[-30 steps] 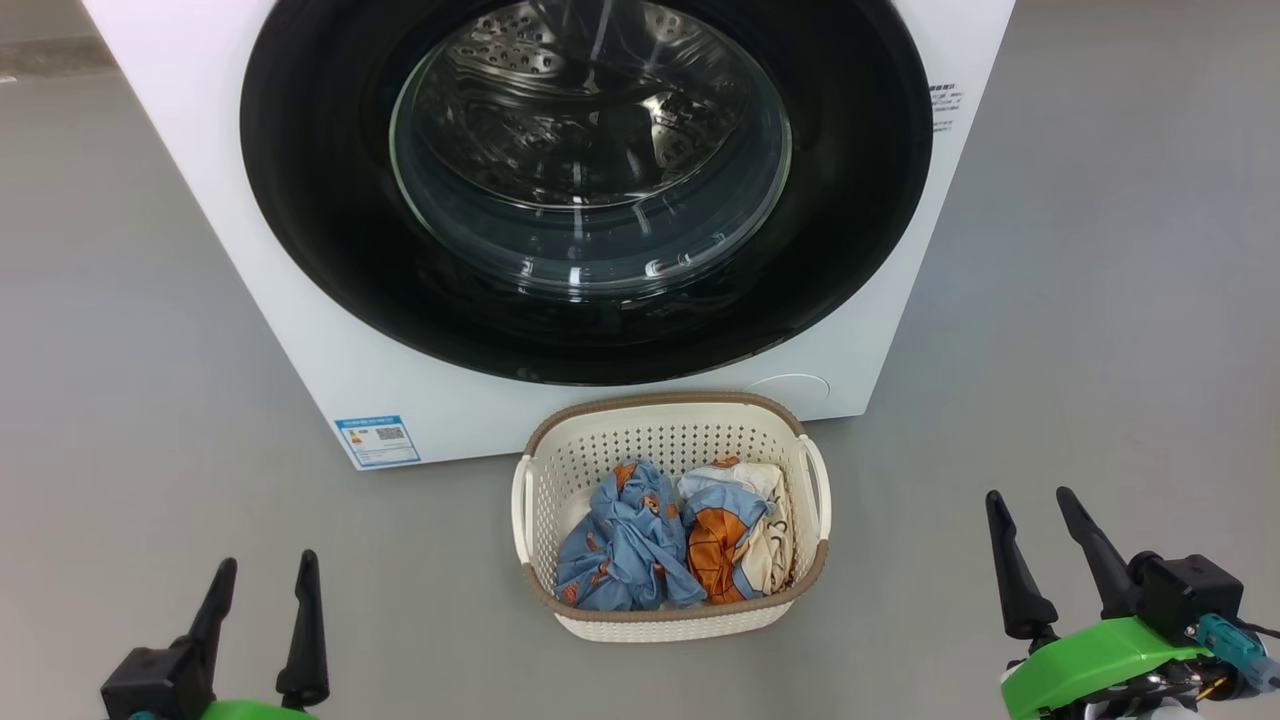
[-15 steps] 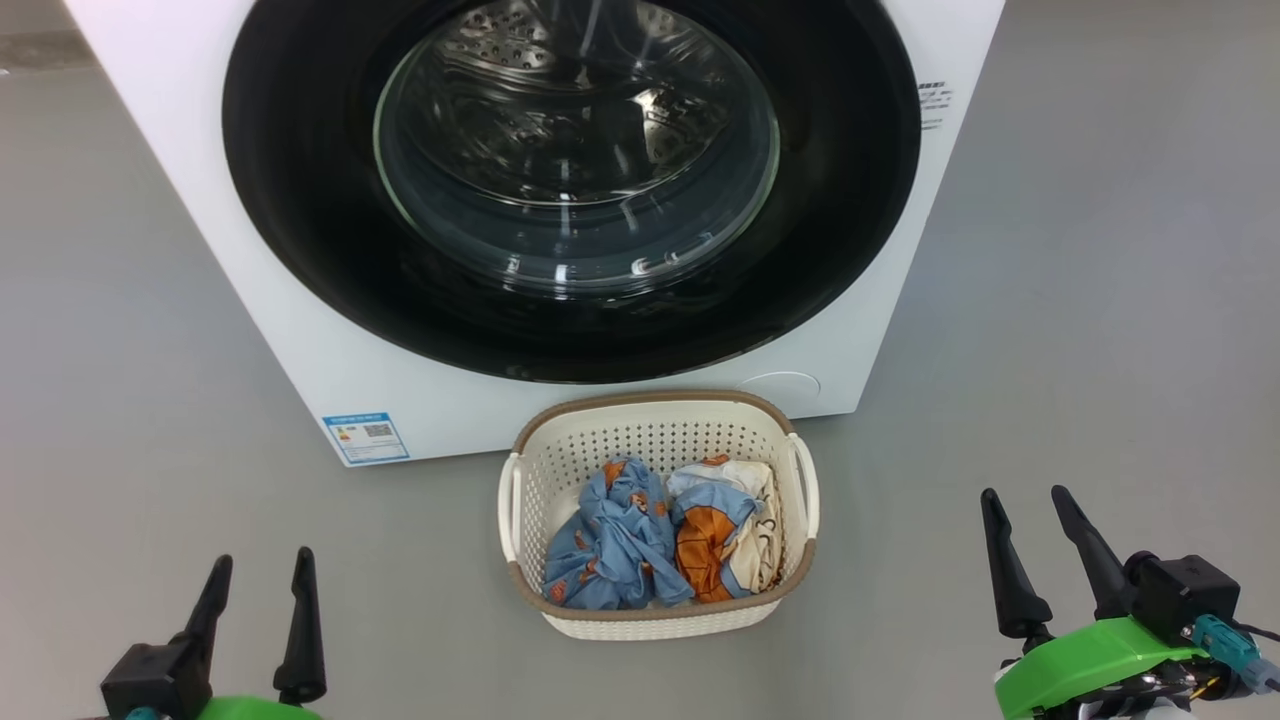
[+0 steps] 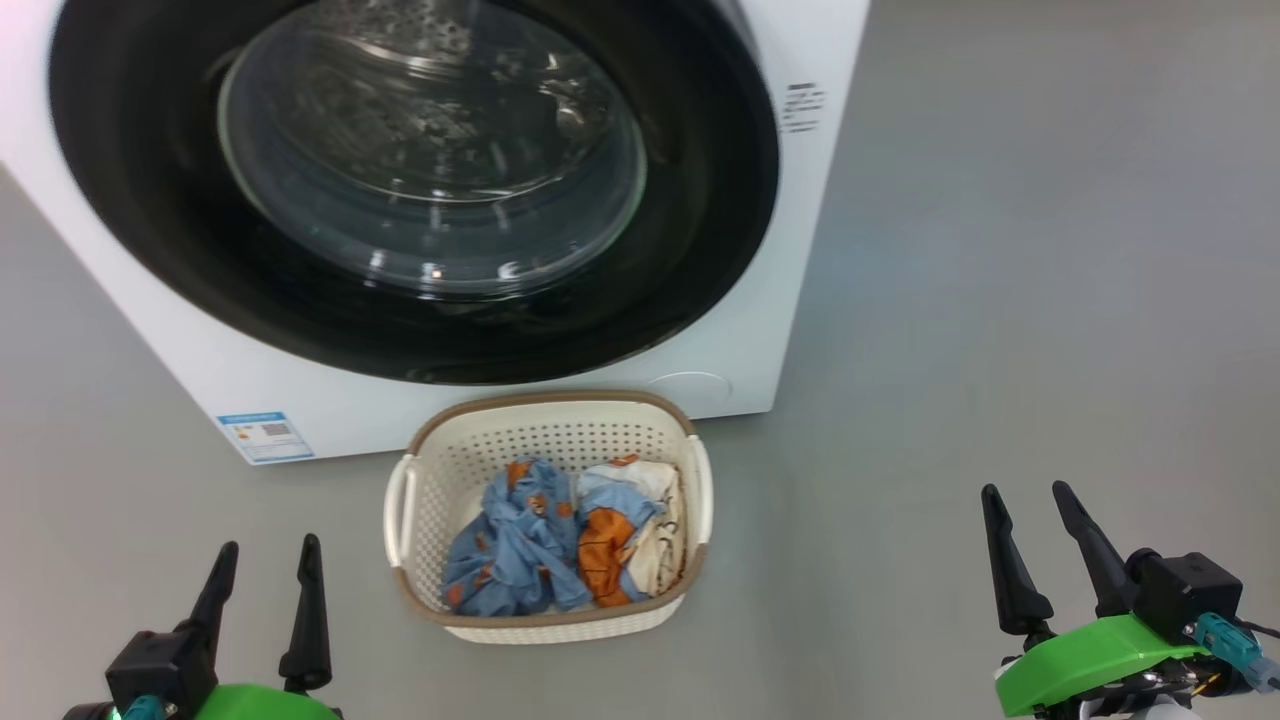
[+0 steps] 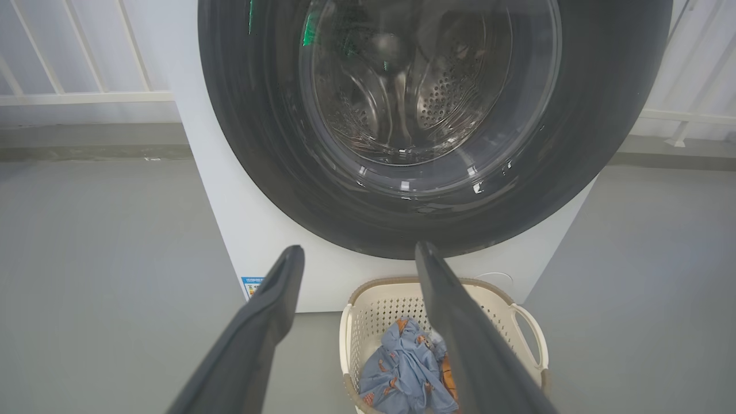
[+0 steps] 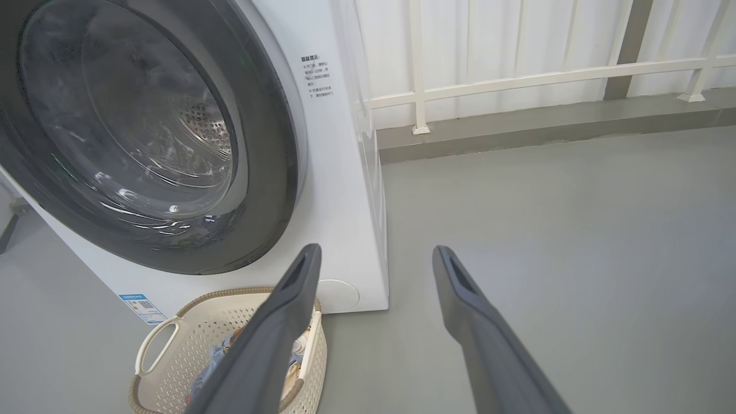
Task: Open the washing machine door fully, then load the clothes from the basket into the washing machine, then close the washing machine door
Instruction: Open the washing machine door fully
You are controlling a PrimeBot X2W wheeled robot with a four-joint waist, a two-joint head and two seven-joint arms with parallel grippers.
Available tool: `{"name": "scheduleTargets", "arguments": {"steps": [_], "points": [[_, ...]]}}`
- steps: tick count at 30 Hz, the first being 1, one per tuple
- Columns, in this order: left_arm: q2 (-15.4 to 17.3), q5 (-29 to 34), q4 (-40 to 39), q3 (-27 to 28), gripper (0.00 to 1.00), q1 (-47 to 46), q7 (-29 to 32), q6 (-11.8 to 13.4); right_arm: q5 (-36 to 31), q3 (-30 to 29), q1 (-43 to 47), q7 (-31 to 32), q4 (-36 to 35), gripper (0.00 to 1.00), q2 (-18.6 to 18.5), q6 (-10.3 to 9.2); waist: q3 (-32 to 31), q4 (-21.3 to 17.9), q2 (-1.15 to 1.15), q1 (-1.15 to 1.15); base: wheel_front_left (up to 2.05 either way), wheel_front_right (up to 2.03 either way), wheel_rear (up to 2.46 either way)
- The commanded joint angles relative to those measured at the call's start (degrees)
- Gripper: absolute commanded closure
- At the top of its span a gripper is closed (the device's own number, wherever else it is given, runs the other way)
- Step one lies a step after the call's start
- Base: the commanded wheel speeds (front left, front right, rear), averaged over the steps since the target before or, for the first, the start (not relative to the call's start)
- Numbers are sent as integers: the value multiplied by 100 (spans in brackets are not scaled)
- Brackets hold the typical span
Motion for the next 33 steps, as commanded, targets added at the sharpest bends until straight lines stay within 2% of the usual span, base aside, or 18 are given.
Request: {"name": "scheduleTargets", "arguments": {"steps": [1,8,14,28,29,30,31,32,33], "points": [[90,16,-114,186,0,-245,-52,-9,4,155,-94,-70,-158,0,-63,56,0,-1,0,0,123,123,-246],[106,-310,-294,41,0,-230,-52,-9,41,169,-96,-70,-146,0,-88,56,0,-17,0,0,121,111,-233],[151,-327,-371,36,0,-206,-52,-9,59,171,-102,-70,-143,0,-106,56,9,-27,0,0,72,72,-144],[133,-358,-261,33,0,-214,-52,-9,98,290,-157,-70,-95,0,-125,56,44,30,0,0,11,11,-21],[130,-358,-262,33,0,-212,-52,-9,105,302,-182,-70,-87,5,-128,56,51,34,0,0,0,0,0],[126,-359,-263,31,0,-209,-52,-9,121,323,-213,-70,-85,42,-133,56,58,39,0,0,0,0,0],[121,-361,-269,31,0,-205,-52,-9,167,347,-256,-70,-97,69,-131,56,75,39,0,0,0,0,0],[115,-363,-272,27,0,-202,-52,-9,238,378,-301,-70,-106,100,-127,56,82,43,0,0,0,0,0],[109,-362,-277,23,0,-199,-52,-9,326,422,-353,-70,-119,100,-126,56,96,46,0,0,0,0,0]]}}
